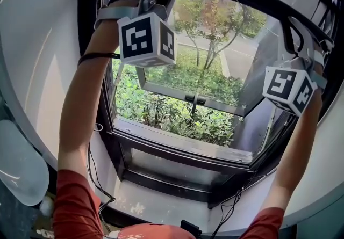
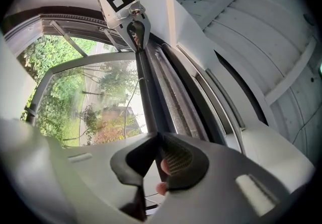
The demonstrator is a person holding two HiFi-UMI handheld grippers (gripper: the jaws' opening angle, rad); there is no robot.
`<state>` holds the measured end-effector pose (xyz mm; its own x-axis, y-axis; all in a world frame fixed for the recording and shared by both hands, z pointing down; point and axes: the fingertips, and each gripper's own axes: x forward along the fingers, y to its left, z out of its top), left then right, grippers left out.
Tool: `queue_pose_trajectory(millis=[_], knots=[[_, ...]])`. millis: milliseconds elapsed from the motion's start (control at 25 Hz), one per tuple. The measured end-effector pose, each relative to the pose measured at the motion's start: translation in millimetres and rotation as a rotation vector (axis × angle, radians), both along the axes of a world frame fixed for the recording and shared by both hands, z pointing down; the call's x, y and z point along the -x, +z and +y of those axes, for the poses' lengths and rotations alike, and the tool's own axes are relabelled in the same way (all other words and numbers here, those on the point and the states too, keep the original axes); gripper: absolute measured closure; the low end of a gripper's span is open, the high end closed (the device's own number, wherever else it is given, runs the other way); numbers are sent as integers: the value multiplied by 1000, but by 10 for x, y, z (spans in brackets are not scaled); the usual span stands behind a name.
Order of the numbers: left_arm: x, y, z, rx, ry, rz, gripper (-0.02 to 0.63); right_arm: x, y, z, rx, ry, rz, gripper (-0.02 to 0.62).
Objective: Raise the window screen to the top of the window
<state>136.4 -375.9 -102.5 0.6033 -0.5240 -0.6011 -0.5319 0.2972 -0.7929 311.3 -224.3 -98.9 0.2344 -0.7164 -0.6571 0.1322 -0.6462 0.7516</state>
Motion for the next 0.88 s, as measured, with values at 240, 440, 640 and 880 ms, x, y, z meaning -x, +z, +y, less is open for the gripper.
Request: queue_pose_trajectory(millis=[240,440,640,880], knots=[[-2,-235,-2,-19,-3,49,561,-12,-229,-11,-13,16,-1,549],[-5,-407,-6,-29,-12,68,561,-18,-401,-21,-17,36,5,549],[-16,-609,-11,-43,-26,88,561,-31,-602,-38,-25,53,10,549],[-38,-789,-16,-68,-40,105,561,-47,-776,-40,-42,78,17,551]])
